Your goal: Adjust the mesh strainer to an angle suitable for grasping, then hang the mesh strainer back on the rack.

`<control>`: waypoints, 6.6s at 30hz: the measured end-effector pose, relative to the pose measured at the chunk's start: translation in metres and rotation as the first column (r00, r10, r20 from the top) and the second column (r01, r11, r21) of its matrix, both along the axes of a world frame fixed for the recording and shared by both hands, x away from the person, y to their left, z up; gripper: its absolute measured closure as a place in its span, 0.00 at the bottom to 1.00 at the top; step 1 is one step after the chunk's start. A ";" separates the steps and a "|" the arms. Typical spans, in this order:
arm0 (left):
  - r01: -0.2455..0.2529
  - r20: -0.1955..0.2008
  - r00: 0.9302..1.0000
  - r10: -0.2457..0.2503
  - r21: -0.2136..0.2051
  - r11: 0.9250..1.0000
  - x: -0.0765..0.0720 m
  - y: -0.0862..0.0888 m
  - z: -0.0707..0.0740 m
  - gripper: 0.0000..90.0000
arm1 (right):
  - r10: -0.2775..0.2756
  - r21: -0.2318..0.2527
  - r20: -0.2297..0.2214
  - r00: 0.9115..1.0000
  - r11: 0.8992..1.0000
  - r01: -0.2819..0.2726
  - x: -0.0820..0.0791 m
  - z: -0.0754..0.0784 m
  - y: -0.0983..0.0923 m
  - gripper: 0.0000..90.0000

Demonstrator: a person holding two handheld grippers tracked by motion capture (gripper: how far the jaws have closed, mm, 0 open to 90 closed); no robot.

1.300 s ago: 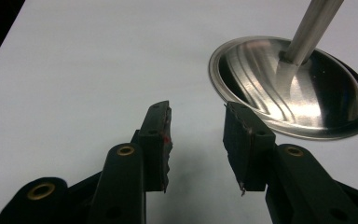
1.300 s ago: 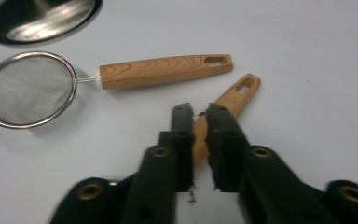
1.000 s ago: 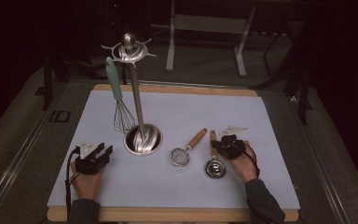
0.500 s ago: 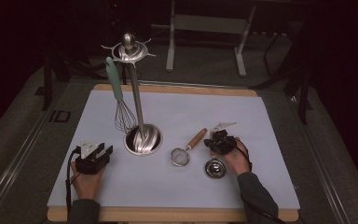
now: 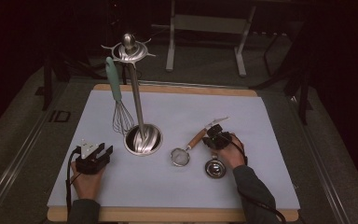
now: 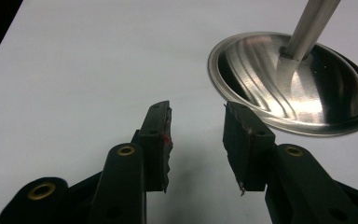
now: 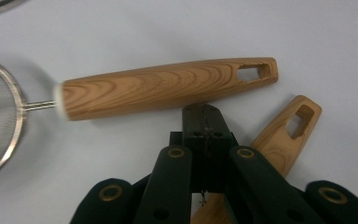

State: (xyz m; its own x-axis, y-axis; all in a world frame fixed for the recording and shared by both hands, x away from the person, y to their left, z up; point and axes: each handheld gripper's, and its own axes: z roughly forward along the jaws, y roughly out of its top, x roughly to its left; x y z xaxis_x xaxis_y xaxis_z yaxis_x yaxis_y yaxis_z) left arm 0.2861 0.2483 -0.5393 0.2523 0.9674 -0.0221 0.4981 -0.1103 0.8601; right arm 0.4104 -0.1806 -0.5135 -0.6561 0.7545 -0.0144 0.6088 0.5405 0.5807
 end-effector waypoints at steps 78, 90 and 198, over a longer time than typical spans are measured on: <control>-0.004 0.003 1.000 0.004 -0.001 1.000 0.000 0.000 0.000 0.68 | 0.057 0.050 -0.223 0.973 0.998 -0.047 0.015 0.009 0.104 0.70; -0.003 0.008 1.000 0.004 -0.006 1.000 -0.001 0.001 0.000 0.68 | 0.068 -0.030 -0.237 0.969 0.997 -0.077 0.012 0.010 0.091 0.77; -0.013 0.015 1.000 0.013 -0.006 1.000 -0.002 0.000 0.000 0.67 | 0.274 0.206 0.045 0.961 0.938 -0.278 -0.039 0.119 0.070 0.79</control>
